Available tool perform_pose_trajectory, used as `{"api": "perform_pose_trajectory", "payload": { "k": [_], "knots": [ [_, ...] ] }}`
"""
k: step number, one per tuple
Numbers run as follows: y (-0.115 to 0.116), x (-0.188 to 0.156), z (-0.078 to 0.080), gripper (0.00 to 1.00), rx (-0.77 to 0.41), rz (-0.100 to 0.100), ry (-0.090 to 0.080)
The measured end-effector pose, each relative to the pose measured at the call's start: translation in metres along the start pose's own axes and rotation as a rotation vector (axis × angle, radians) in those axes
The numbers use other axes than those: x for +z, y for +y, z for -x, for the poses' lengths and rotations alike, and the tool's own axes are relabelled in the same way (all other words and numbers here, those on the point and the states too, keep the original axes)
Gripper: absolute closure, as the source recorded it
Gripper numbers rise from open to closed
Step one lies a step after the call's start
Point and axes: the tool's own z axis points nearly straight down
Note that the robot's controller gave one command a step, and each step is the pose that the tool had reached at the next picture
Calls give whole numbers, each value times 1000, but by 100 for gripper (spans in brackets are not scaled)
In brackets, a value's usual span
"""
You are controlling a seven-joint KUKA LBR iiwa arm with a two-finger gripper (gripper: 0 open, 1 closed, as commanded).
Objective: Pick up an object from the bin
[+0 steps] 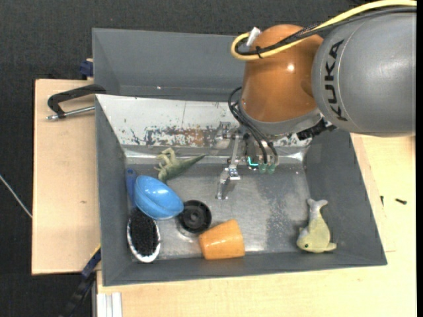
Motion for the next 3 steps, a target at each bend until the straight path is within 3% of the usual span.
{"api": "perform_pose_trajectory", "payload": {
  "k": [1, 2, 3],
  "knots": [
    [33, 118, -24, 0, -86, 1, -13],
    [33, 119, -26, 100, -85, 1, -4],
    [4, -23, -27, 100, -101, 1, -21]
  ]
}}
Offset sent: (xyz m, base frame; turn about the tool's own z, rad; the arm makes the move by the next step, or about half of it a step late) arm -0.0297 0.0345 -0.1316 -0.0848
